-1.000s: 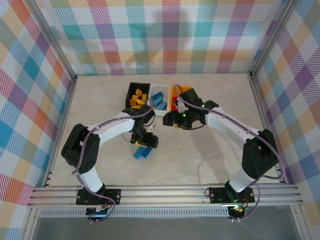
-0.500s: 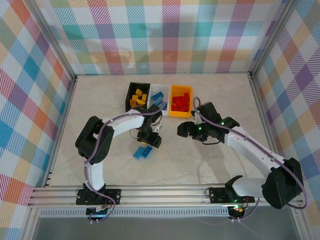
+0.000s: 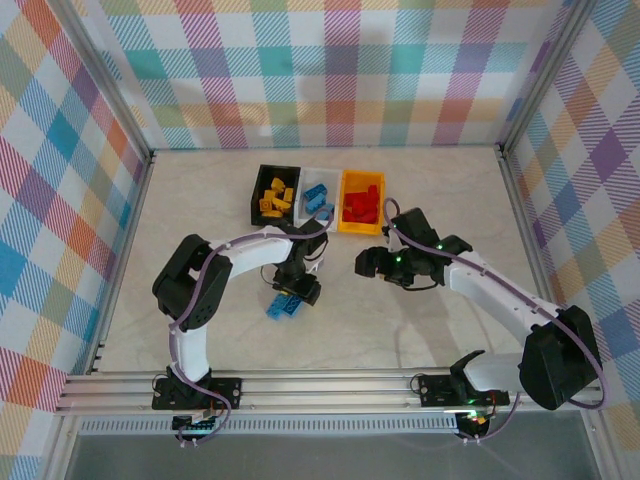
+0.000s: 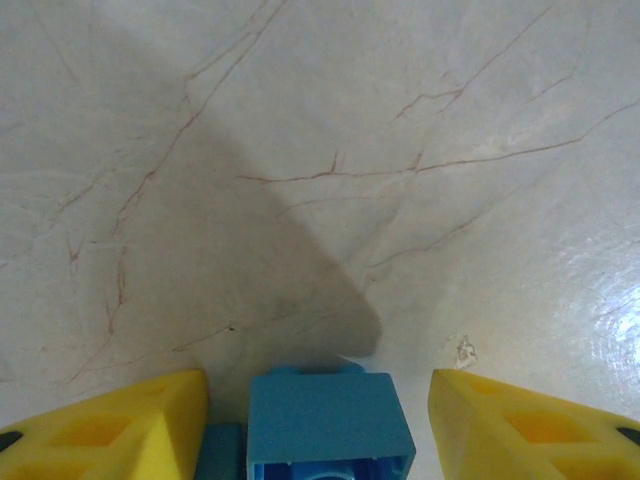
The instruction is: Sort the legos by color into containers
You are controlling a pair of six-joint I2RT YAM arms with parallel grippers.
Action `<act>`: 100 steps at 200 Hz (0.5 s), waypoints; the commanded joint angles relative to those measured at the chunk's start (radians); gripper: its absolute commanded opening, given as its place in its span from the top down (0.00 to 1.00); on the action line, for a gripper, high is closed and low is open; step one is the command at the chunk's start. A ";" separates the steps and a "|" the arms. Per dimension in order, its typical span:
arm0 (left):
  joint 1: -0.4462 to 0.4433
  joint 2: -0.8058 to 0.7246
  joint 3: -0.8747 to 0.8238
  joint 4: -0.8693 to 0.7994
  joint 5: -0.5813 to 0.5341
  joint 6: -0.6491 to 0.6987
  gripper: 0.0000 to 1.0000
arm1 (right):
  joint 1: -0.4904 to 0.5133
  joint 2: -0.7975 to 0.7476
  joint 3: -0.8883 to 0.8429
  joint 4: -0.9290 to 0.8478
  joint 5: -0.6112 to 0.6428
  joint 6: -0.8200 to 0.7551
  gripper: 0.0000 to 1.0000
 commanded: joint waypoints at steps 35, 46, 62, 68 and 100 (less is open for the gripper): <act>-0.011 -0.035 -0.058 -0.030 -0.031 0.008 0.56 | -0.003 -0.004 -0.017 0.040 0.010 0.039 0.27; -0.011 -0.036 -0.063 -0.025 -0.036 0.006 0.57 | -0.003 -0.003 -0.013 0.037 0.017 0.039 0.27; -0.011 -0.033 -0.067 -0.019 -0.042 0.006 0.60 | -0.003 0.002 -0.004 0.031 0.020 0.041 0.27; -0.012 -0.031 -0.066 -0.017 -0.046 0.006 0.61 | -0.003 0.001 -0.001 0.028 0.021 0.041 0.27; -0.007 -0.019 -0.031 -0.019 -0.059 0.008 0.67 | -0.003 -0.007 0.003 0.024 0.035 0.048 0.27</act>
